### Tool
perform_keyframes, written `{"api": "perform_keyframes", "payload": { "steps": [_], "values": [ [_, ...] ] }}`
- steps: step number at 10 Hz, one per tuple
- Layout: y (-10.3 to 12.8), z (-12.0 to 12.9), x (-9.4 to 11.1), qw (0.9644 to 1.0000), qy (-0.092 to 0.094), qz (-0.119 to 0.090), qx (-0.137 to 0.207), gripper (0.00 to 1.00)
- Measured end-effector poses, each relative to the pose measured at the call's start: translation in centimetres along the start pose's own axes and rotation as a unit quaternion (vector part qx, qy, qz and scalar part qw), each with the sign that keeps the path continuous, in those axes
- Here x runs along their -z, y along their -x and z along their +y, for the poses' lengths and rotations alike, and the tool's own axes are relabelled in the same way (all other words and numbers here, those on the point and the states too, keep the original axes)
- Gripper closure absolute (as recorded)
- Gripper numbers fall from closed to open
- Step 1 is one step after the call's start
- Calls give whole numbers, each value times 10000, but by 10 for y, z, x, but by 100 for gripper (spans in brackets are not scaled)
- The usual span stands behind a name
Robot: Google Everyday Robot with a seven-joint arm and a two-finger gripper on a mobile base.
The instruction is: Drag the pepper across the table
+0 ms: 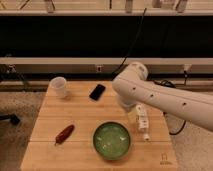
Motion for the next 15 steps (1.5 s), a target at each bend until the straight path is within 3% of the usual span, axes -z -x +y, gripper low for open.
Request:
{"api": "perform_keyframes", "payload": {
  "steps": [1, 4, 8, 10, 15],
  "values": [
    [12, -7, 1, 9998, -30, -20, 179, 20],
    [20, -9, -1, 9992, -35, -49, 402, 20],
    [60, -25, -6, 9968, -35, -136, 784, 20],
    [65, -25, -8, 9956, -6, -166, 923, 20],
    [108, -43, -10, 9895, 27, -243, 1421, 20]
  ]
}}
